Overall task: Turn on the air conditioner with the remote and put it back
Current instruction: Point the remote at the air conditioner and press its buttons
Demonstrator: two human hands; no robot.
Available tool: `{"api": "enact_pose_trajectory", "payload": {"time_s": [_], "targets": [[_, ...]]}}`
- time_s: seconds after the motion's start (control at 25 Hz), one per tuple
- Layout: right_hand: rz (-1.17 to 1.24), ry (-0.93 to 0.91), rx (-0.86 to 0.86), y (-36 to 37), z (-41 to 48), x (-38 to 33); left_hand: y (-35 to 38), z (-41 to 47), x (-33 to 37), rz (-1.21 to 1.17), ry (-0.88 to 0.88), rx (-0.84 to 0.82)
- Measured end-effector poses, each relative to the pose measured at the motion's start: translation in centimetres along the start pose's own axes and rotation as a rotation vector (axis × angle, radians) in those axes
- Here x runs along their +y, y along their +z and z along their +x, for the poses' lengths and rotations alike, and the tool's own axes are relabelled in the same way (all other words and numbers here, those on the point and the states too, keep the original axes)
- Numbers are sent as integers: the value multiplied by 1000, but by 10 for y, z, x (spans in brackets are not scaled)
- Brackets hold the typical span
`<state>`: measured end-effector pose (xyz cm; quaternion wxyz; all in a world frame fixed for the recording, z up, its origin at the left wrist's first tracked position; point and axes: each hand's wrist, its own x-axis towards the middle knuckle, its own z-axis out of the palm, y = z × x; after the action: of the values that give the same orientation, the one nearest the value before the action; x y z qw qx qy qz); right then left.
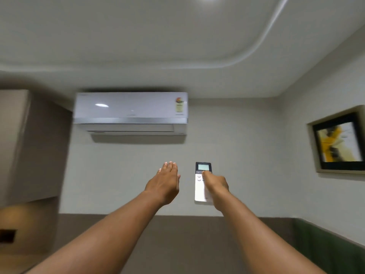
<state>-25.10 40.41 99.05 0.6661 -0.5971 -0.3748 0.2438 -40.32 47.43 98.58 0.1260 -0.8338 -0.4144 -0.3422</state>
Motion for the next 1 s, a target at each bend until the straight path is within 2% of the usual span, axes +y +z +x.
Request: {"api": "enact_pose_trajectory", "payload": {"time_s": [0.2,0.4,0.56,1.0], "targets": [[25,-29,-174,103,-17,-6,-46,-22,-89,134,-126,26],[17,-48,-252,155,-25,-13,-55,-42,-123,153,-157,-17],[-23,-97,-229,171,-22,-10,-53,-47,-132,165,-193,-23],[-35,-87,-233,161,-19,-6,-43,-44,-119,143,-185,-33]]}}
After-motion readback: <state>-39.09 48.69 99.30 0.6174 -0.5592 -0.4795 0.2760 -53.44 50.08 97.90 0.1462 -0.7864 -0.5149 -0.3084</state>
